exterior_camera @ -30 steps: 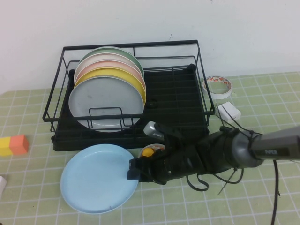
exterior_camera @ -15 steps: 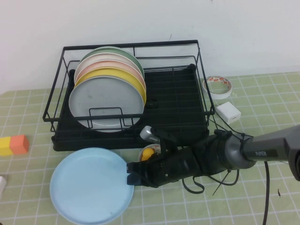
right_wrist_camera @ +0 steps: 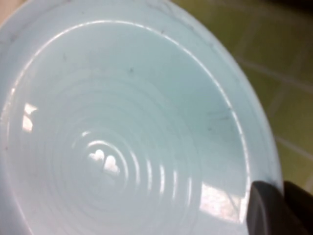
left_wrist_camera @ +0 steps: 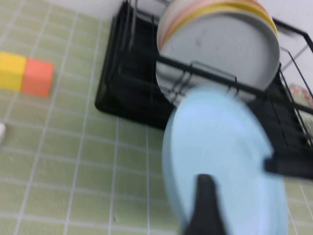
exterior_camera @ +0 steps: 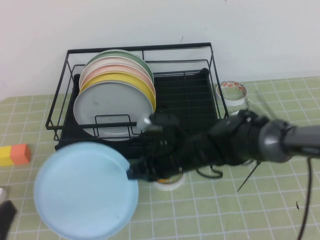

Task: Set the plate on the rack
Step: Pick up the plate from the table, then hand over the plate

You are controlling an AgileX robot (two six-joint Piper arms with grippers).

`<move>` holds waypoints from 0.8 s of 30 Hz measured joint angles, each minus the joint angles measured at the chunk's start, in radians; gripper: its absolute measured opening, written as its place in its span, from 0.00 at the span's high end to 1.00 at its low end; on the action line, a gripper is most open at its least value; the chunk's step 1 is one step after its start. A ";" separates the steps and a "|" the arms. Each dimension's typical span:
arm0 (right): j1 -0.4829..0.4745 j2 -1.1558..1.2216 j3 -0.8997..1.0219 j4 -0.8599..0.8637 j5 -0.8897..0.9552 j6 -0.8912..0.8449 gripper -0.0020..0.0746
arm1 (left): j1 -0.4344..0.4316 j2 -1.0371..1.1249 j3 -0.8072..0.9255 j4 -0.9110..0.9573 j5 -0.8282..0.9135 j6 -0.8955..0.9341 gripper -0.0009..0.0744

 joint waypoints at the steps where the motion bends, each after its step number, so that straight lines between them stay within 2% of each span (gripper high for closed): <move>1: 0.000 -0.025 0.000 -0.002 0.004 -0.004 0.96 | 0.000 0.000 0.000 -0.014 0.016 0.007 0.43; 3: 0.000 -0.067 0.000 -0.004 0.011 -0.017 0.96 | 0.000 0.000 0.000 -0.027 0.046 0.014 0.28; 6: 0.000 -0.125 0.000 -0.004 0.038 -0.037 0.96 | 0.000 0.000 0.000 -0.029 0.068 0.015 0.20; 15: 0.000 -0.223 0.000 0.110 0.210 -0.208 0.96 | 0.000 0.000 0.000 -0.043 0.057 0.019 0.24; 18: 0.002 -0.224 0.000 0.142 0.269 -0.288 0.96 | 0.000 0.000 0.000 -0.051 0.044 0.019 0.30; 21: 0.006 -0.224 0.000 0.148 0.292 -0.337 0.95 | 0.000 0.000 0.000 -0.061 0.038 0.019 0.43; 24: 0.008 -0.224 0.000 0.152 0.316 -0.389 0.94 | 0.000 0.000 0.000 -0.065 0.038 0.030 0.69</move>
